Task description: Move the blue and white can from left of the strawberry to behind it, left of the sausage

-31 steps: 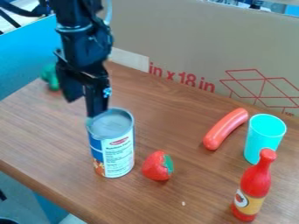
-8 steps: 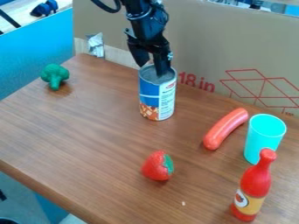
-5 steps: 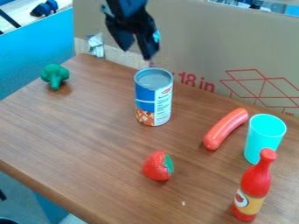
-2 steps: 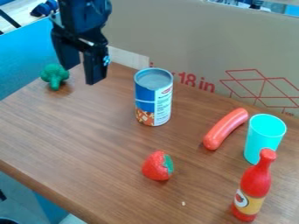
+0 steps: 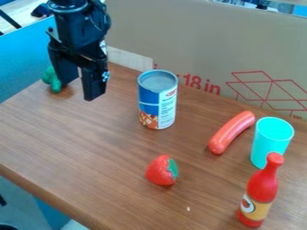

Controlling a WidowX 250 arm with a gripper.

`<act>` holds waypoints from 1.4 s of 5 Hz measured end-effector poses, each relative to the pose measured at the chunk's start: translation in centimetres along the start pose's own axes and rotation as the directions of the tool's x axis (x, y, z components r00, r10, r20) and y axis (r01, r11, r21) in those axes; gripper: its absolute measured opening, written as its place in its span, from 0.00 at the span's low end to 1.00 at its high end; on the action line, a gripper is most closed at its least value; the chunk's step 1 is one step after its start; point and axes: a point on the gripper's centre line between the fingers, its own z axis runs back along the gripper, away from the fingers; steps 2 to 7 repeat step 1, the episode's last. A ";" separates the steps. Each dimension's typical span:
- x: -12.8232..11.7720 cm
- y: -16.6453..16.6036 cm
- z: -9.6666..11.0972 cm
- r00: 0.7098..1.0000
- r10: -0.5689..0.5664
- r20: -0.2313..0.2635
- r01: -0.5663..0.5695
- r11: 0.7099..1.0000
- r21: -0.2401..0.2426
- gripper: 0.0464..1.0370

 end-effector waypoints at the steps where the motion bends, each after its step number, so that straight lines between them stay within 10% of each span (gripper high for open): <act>1: 0.0 0.0 0.0 1.000 0.001 -0.002 -0.001 1.000 0.000 0.96; 7: 0.0 0.0 0.0 1.000 0.001 -0.002 -0.001 1.000 0.000 0.96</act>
